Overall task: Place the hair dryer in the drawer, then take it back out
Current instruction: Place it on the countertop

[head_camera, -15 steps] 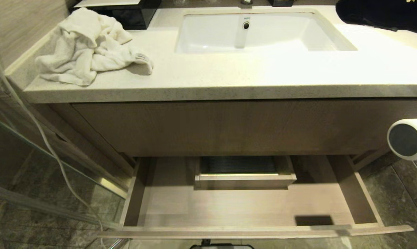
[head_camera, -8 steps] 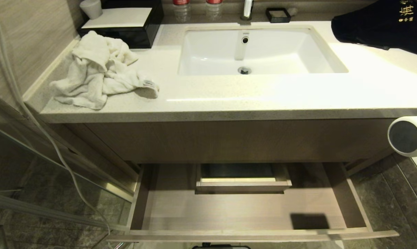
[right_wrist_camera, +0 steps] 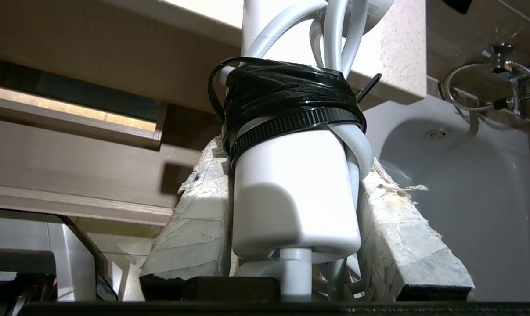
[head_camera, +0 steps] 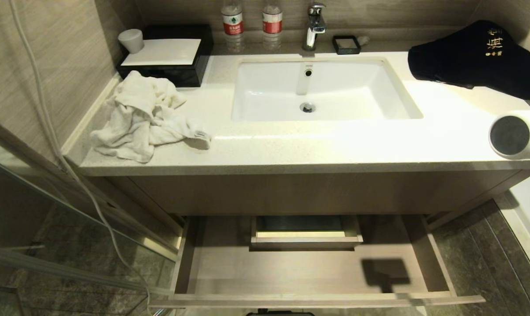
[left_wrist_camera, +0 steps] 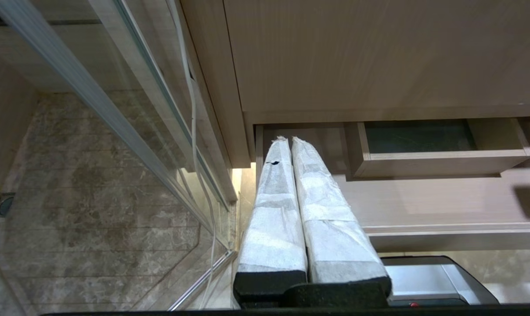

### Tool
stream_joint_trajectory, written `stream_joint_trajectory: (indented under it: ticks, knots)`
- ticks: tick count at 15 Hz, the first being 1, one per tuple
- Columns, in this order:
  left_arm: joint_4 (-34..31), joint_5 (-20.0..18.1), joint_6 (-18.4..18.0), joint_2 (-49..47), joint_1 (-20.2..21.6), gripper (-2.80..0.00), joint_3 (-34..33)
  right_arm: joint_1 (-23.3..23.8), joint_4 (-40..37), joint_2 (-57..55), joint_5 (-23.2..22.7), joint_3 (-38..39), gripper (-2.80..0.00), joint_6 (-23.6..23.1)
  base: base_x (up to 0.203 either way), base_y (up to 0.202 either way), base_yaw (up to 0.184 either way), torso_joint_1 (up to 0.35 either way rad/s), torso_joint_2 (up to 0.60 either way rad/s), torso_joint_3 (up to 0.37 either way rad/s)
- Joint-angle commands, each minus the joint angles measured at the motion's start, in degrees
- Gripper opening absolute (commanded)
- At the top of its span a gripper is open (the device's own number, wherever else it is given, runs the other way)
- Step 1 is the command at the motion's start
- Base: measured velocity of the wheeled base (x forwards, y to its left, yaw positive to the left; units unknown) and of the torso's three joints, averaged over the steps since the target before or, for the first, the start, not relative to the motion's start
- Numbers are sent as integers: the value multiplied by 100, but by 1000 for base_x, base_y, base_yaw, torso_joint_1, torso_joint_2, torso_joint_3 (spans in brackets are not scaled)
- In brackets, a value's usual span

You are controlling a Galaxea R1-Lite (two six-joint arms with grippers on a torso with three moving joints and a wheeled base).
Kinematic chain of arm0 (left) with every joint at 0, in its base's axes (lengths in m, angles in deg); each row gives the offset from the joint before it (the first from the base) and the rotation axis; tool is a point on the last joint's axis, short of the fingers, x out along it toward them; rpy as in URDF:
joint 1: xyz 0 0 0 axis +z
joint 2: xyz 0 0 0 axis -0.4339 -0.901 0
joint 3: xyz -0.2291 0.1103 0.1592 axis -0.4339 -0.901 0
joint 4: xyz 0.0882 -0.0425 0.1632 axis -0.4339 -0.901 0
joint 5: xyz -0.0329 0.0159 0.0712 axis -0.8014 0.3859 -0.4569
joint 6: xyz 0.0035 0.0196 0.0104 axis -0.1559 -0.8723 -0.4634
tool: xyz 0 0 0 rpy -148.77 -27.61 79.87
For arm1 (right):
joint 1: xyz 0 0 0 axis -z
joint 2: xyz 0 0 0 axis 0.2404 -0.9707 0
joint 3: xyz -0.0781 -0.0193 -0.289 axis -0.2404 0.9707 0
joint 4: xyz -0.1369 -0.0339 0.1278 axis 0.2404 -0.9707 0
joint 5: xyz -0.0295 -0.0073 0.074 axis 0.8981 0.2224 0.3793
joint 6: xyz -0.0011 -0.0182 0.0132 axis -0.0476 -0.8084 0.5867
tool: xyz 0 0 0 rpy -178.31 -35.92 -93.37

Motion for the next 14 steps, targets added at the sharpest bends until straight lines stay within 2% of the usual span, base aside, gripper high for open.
stream_joint_trajectory:
  ticks: [1,6,8,10,14]
  knots:
    - [-4,0,5,-6,0,-280,-9,-20,-29,-1356,5,-930,-280,-13,0,0,0,82,-198,-68]
    - [-4,0,-4,-6,0,-280,-9,0,-156,-3726,34,-3524,-280,2,0,0,0,0,0,0]
    - [-4,0,5,-6,0,-280,-9,27,-168,-4574,25,-4255,-280,-3,0,0,0,0,0,0]
    - [-4,0,1,-6,0,-280,-9,83,-114,-5225,-11,-4646,-280,29,0,0,0,0,0,0]
    - [-4,0,5,-6,0,-280,-9,104,-50,-6009,-49,-4946,-280,46,0,0,0,0,0,0]
